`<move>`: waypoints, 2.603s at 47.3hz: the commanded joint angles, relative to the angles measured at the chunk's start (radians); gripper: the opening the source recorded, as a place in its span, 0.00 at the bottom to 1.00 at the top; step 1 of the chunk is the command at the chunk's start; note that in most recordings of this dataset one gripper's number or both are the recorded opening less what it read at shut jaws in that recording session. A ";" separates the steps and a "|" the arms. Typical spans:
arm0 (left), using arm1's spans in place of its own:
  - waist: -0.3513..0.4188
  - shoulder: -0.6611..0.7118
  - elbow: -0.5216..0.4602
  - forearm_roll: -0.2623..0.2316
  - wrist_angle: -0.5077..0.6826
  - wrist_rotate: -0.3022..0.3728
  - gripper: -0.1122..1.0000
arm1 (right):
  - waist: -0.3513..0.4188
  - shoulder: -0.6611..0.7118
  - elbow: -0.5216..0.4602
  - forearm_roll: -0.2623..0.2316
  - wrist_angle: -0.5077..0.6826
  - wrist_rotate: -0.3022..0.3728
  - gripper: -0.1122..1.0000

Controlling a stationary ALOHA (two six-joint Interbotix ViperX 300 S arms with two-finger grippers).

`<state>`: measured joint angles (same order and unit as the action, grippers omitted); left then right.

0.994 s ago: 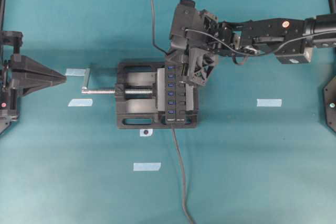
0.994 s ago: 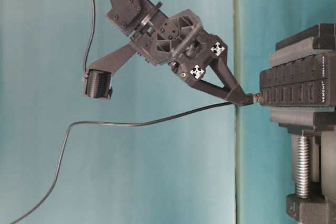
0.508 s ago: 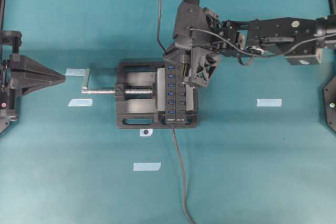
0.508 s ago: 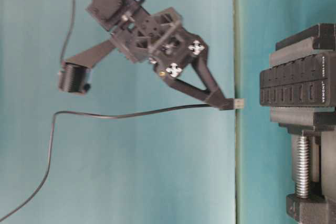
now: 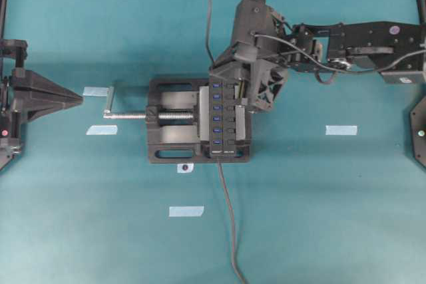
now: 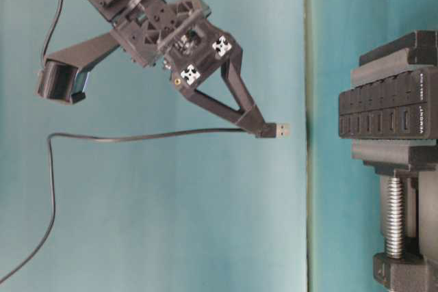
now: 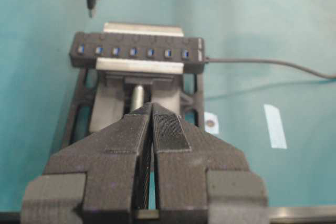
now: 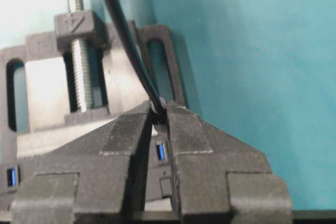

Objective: Insert the USB into the front port of the fixed hub.

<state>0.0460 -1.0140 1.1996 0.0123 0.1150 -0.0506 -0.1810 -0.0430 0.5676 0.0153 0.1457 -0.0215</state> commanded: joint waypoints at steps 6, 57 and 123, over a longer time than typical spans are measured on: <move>0.002 0.005 -0.012 0.002 -0.006 -0.002 0.10 | 0.023 -0.041 -0.003 0.003 -0.005 0.002 0.16; 0.002 0.002 -0.012 0.002 -0.006 -0.002 0.10 | 0.170 -0.052 0.063 0.017 -0.081 0.130 0.16; 0.002 0.002 -0.012 0.000 -0.006 -0.005 0.10 | 0.225 0.054 0.067 0.012 -0.126 0.187 0.16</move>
<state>0.0460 -1.0170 1.1996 0.0107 0.1150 -0.0537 0.0445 0.0230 0.6427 0.0307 0.0230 0.1626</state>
